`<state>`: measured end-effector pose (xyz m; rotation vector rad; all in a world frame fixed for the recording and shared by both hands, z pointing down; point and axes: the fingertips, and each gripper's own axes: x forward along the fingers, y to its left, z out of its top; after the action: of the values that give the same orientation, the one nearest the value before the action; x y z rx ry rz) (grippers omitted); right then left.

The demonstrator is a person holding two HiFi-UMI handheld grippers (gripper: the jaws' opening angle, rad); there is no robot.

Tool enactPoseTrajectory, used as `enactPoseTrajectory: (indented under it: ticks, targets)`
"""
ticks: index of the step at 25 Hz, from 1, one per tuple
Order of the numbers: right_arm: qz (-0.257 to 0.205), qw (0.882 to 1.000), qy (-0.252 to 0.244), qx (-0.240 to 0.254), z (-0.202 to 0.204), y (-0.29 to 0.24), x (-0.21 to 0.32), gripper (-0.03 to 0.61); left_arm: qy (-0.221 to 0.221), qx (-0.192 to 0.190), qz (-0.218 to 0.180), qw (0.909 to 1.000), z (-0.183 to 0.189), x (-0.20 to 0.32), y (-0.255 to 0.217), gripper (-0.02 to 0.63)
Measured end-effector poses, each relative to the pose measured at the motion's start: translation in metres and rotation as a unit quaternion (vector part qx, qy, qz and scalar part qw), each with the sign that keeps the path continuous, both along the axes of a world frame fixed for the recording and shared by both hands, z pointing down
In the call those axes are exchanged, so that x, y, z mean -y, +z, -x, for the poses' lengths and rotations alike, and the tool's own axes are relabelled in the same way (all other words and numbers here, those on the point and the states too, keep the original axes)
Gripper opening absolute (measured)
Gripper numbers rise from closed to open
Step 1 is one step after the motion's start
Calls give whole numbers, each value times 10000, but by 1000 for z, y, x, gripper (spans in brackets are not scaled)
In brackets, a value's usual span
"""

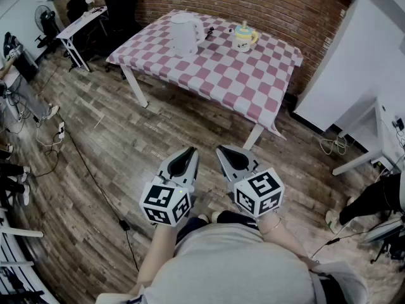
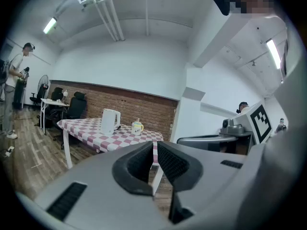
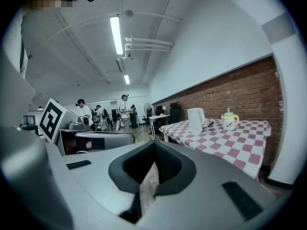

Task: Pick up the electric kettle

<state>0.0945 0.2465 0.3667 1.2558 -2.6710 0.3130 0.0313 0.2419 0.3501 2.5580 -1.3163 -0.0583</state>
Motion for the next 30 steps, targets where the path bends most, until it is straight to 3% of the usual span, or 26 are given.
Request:
enactPoseTrajectory:
  ticks: [13, 21, 26, 30]
  targets:
    - [130, 9997, -170, -140, 10, 11, 1, 3, -201, -1, 38, 9998, 13, 2, 8, 42]
    - [-183, 9997, 97, 131, 14, 2, 3, 5, -4, -75, -141, 9999, 21, 2, 6, 43]
    - [-103, 9992, 369, 73, 11, 10, -2, 21, 49, -2, -134, 9999, 28, -2, 15, 44]
    - [-29, 9996, 296, -4, 18, 23, -1, 43, -105, -36, -25, 9999, 39, 2, 24, 46]
